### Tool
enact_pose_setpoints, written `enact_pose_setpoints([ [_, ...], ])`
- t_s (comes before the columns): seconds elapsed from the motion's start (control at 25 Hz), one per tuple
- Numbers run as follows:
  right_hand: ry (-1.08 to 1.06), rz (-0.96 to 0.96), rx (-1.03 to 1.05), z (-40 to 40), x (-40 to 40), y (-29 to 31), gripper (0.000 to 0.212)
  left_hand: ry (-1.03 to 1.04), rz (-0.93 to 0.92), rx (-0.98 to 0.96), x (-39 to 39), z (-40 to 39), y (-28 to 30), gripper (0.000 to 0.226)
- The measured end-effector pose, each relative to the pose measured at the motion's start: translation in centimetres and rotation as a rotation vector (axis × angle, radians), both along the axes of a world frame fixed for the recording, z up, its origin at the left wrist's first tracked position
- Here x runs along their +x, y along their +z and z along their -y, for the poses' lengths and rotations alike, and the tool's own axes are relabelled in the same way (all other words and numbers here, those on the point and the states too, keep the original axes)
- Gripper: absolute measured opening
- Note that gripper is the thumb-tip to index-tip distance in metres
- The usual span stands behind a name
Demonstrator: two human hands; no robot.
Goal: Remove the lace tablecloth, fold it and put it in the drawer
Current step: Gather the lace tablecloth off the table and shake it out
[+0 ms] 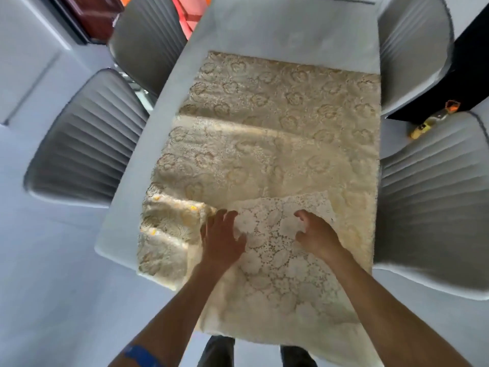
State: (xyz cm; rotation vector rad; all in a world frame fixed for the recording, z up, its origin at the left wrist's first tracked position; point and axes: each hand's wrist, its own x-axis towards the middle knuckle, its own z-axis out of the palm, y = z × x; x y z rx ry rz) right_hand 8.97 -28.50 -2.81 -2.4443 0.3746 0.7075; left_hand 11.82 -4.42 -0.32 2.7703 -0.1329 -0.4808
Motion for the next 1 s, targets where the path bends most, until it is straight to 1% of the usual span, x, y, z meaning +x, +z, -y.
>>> enact_pose_setpoints([
  [0.04,0.099,0.013,-0.01,-0.8,1.3,-0.3,0.066,0.147,0.017,0.004,-1.9,-1.5,-0.2,0.072],
  [0.08,0.186,0.029,-0.014,-1.7,2.4,-0.7,0.075,0.298,-0.007,0.009,-3.8,-3.1,-0.5,0.082],
  [0.12,0.254,0.04,-0.027,-2.5,3.3,-1.2,0.083,0.439,-0.065,-0.03,-5.7,-4.7,-0.9,0.094],
  [0.16,0.311,0.037,-0.052,-3.1,4.0,-1.5,0.091,0.579,-0.157,-0.128,-7.4,-6.2,-1.3,0.103],
  [0.2,0.369,0.029,-0.09,-3.6,4.5,-1.8,0.097,0.715,-0.256,-0.27,-8.9,-7.5,-1.7,0.109],
  [0.24,0.412,0.031,-0.138,-3.9,4.8,-2.2,0.099,0.797,-0.335,-0.374,-10.3,-8.5,-2.2,0.109],
  [0.28,0.432,0.051,-0.182,-4.0,4.9,-2.7,0.098,0.815,-0.387,-0.407,-11.2,-9.0,-2.5,0.104],
  [0.36,0.438,0.12,-0.224,-3.9,4.4,-3.7,0.085,0.761,-0.409,-0.33,-12.4,-9.3,-3.2,0.09],
  [0.4,0.437,0.14,-0.228,-3.8,4.1,-3.9,0.072,0.732,-0.385,-0.314,-12.7,-9.1,-3.5,0.085],
  [0.52,0.375,0.186,-0.185,-3.2,3.4,-3.7,0.024,0.737,-0.358,-0.482,-12.3,-9.5,-4.1,0.07],
  [0.56,0.312,0.213,-0.143,-2.9,3.1,-3.3,0.014,0.702,-0.361,-0.508,-12.1,-10.0,-4.4,0.067],
  [0.6,0.228,0.254,-0.098,-2.5,2.9,-2.6,0.012,0.645,-0.358,-0.494,-11.9,-10.4,-4.7,0.069],
  [0.68,0.065,0.387,-0.046,-1.6,2.9,-1.0,0.011,0.471,-0.334,-0.3,-11.7,-10.7,-5.4,0.089],
  [0.72,0.003,0.46,-0.037,-1.2,2.9,0.1,0.01,0.429,-0.327,-0.2,-11.7,-10.3,-5.4,0.098],
  [0.76,-0.049,0.522,-0.038,-0.9,3.0,1.2,0.01,0.458,-0.318,-0.145,-11.7,-9.5,-5.2,0.103],
  [0.8,-0.093,0.567,-0.047,-0.6,3.2,2.2,0.011,0.517,-0.299,-0.126,-11.8,-8.7,-5.1,0.101],
  [0.84,-0.13,0.591,-0.058,-0.4,3.3,3.0,0.011,0.555,-0.271,-0.137,-11.9,-8.1,-5.2,0.091],
  [0.88,-0.159,0.604,-0.074,-0.2,3.3,3.7,0.012,0.56,-0.243,-0.179,-11.7,-7.7,-5.1,0.077],
  [0.92,-0.185,0.611,-0.096,0.0,3.3,4.3,0.015,0.555,-0.242,-0.249,-11.5,-7.7,-4.9,0.061],
  [1.0,-0.222,0.609,-0.166,0.6,3.1,5.3,0.03,0.5,-0.3,-0.428,-10.4,-8.7,-2.9,0.035],
])
